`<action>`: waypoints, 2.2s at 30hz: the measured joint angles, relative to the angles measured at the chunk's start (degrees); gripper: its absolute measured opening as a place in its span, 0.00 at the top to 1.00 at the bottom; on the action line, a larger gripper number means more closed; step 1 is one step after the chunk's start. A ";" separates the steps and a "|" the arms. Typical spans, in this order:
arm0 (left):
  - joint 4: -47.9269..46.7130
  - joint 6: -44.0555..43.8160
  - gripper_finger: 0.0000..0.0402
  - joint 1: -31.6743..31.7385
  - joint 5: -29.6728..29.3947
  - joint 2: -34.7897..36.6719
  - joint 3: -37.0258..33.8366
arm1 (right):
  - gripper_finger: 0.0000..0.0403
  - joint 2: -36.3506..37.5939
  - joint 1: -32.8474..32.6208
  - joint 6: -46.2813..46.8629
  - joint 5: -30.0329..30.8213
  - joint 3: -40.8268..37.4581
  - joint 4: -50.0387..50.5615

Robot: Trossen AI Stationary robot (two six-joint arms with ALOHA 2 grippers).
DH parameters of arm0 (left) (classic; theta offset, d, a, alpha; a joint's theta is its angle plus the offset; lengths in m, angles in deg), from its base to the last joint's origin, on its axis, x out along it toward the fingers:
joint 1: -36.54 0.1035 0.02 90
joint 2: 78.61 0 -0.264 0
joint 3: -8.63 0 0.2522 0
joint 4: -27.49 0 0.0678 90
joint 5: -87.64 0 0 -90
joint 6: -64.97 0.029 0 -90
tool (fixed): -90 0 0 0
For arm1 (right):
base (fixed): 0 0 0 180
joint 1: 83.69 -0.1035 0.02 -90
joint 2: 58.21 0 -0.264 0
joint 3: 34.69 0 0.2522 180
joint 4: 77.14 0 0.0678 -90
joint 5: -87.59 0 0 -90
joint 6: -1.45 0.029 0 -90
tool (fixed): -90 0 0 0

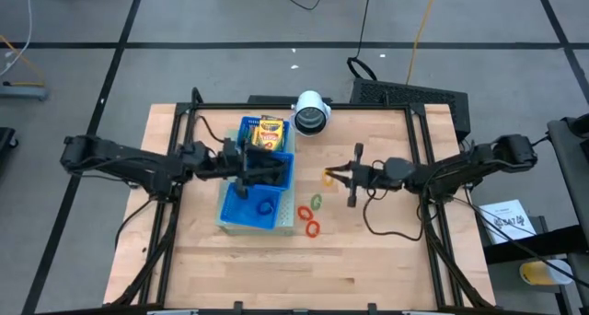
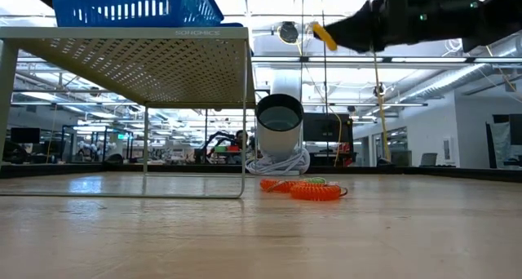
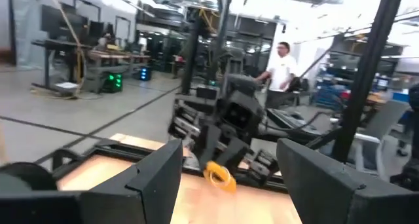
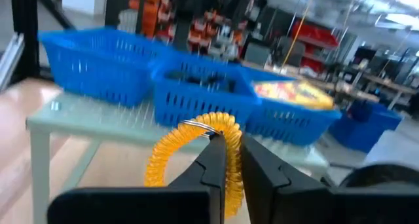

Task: Pick & Place Office Desk Supplies
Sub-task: Put the yellow spring rubber band into the bottom blue bin on the shelf

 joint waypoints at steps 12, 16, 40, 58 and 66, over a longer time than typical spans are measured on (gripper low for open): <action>-1.26 1.18 0.37 -1.12 9.77 -20.86 15.80 | 0.95 -2.89 0.00 -2.69 0.01 -0.02 -17.13; -3.69 2.10 0.37 -1.12 11.48 -26.56 21.90 | 0.95 -3.90 -0.11 -3.61 0.01 0.00 -22.07; -4.49 4.46 0.42 -0.44 9.69 -35.09 30.34 | 0.95 -4.07 -3.05 -5.54 -0.74 0.00 -23.07; -9.87 10.45 0.90 -0.22 10.67 -32.07 30.32 | 0.81 -1.20 -3.19 1.43 -1.32 0.02 -15.19; -23.76 11.67 0.94 -0.26 10.95 -24.35 30.32 | 0.64 7.49 -3.19 3.82 -1.25 -0.69 -2.03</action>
